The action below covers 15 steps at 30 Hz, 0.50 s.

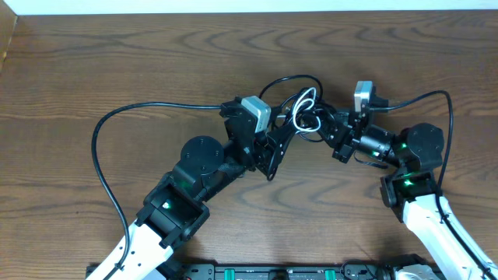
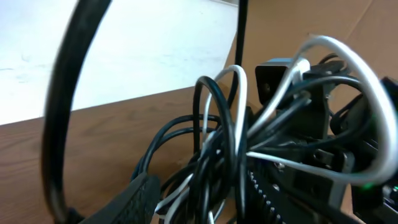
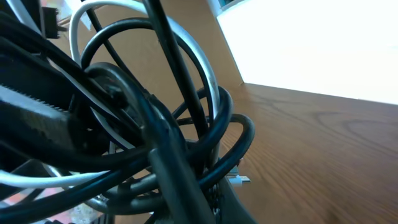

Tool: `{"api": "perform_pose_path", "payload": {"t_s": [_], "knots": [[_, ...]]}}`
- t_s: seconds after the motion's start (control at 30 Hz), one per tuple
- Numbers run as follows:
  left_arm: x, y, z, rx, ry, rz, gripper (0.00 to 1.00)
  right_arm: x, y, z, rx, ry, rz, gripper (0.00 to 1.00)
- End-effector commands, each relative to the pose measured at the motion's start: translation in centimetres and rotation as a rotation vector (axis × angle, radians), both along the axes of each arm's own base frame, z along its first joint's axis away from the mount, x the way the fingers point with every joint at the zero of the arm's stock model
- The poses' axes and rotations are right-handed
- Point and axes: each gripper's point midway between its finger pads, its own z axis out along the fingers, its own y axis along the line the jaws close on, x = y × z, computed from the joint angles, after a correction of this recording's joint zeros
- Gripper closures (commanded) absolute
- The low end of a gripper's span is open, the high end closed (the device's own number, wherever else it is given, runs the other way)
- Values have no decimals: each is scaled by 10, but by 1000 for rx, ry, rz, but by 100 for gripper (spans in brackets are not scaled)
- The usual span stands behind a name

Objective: Untangle cables

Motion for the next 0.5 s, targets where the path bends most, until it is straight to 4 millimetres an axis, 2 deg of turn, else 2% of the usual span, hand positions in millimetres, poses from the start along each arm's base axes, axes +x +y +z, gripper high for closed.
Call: {"api": "perform_pose_path", "payload": {"t_s": [0.0, 0.1, 0.23, 0.47], "knots": [[-12, -2, 17, -24, -39, -53, 55, 5, -8, 0, -3, 5, -19, 99], [-19, 1, 26, -42, -60, -62, 52, 8, -14, -3, -7, 25, -33, 99], [-26, 7, 38, -54, -100, -62, 32, 6, -18, -3, -12, 19, -17, 98], [-27, 15, 34, 13, -142, -36, 28, 5, -23, -1, -13, 6, -6, 99]]}}
